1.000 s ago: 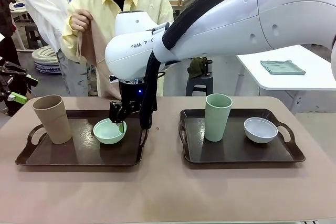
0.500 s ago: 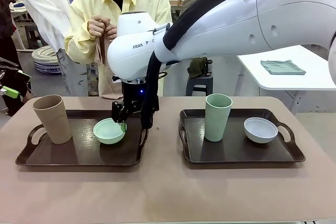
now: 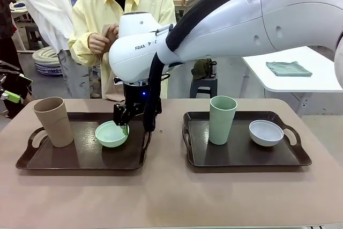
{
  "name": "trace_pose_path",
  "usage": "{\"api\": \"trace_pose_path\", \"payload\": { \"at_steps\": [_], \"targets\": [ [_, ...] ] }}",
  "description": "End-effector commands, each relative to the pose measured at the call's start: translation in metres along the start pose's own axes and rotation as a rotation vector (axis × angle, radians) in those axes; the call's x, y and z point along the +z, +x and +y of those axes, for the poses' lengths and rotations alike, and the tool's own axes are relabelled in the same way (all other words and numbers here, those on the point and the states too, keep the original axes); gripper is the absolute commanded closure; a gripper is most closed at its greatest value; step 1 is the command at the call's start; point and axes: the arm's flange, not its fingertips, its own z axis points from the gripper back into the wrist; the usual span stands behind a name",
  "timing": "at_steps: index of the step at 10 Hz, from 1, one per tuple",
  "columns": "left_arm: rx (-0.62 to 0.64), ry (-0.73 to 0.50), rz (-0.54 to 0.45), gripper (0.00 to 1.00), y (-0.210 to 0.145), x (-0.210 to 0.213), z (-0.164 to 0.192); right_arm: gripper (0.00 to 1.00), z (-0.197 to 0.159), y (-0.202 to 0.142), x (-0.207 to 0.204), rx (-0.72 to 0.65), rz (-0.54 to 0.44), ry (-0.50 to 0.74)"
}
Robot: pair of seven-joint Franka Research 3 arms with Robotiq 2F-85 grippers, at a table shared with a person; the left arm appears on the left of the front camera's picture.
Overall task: Set up a tray with a mat and arrange the tableware.
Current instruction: Pick up the Picnic Bowl and Reusable plastic cup from the Handle tray in front of the human's position and hold them in the air.
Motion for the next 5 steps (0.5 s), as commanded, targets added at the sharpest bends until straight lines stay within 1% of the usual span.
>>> {"api": "trace_pose_path", "payload": {
  "at_steps": [1,3,5],
  "targets": [
    [-0.024,-0.037,0.020,0.00,-0.016,-0.008,0.004,0.00,0.004,0.013,-0.006,-0.026,-0.011,0.007],
    [0.011,-0.093,0.037,0.00,-0.039,-0.020,0.006,0.00,0.004,0.022,-0.015,-0.051,-0.010,0.006],
    [0.004,-0.073,0.039,0.00,-0.053,-0.026,0.009,0.00,0.008,0.027,-0.023,-0.056,-0.017,0.009]
  ]
}}
